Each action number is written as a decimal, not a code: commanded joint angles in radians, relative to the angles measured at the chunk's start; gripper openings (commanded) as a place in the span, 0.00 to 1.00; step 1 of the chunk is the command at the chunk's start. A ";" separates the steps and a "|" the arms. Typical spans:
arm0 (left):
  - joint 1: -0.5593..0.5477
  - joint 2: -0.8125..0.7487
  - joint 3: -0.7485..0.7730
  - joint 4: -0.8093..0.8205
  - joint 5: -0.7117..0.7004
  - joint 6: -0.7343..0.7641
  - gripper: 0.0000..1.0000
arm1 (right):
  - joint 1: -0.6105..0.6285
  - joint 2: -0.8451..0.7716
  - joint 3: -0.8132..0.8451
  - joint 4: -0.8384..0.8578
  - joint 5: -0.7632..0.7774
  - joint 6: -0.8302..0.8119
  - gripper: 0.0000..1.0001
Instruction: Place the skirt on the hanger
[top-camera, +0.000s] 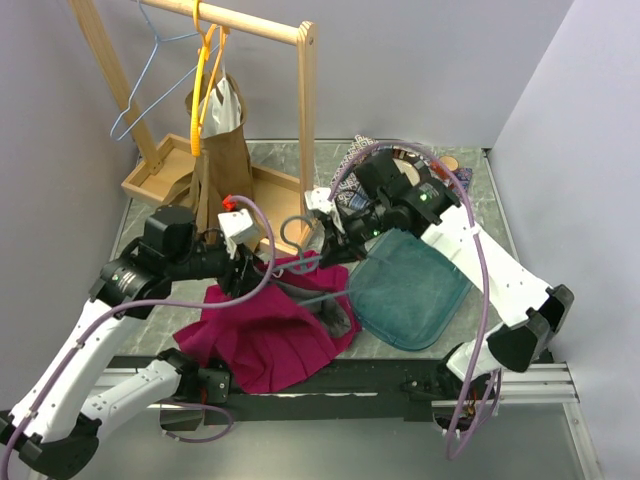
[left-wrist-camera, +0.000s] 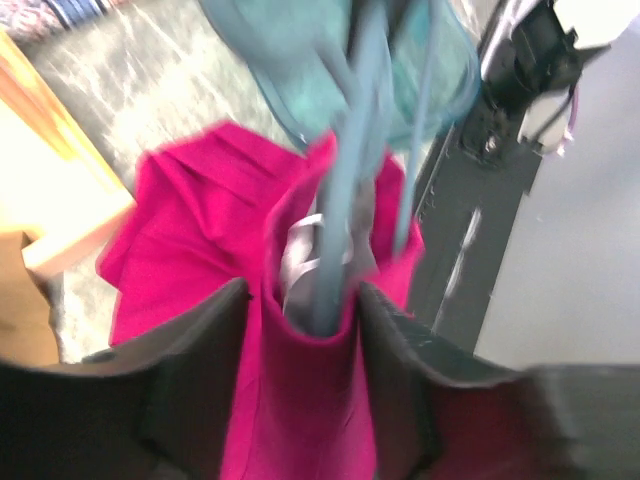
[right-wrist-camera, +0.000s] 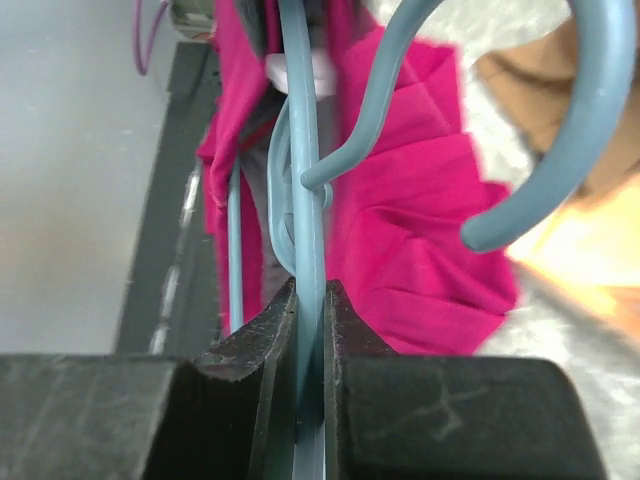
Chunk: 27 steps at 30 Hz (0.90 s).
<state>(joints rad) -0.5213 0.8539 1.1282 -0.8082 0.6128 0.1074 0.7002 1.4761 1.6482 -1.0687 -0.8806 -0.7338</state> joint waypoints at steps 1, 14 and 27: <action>0.003 -0.045 0.028 0.124 -0.019 -0.074 0.68 | 0.013 -0.124 -0.120 0.155 -0.024 0.140 0.00; 0.003 -0.059 0.071 0.053 -0.240 -0.300 0.66 | 0.012 -0.250 -0.364 0.473 0.094 0.341 0.00; -0.089 -0.040 0.053 -0.012 -0.445 -0.564 0.58 | 0.004 -0.223 -0.381 0.509 0.124 0.393 0.00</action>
<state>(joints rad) -0.5514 0.7712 1.1652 -0.7925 0.3111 -0.3729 0.7086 1.2591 1.2675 -0.6468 -0.7479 -0.3737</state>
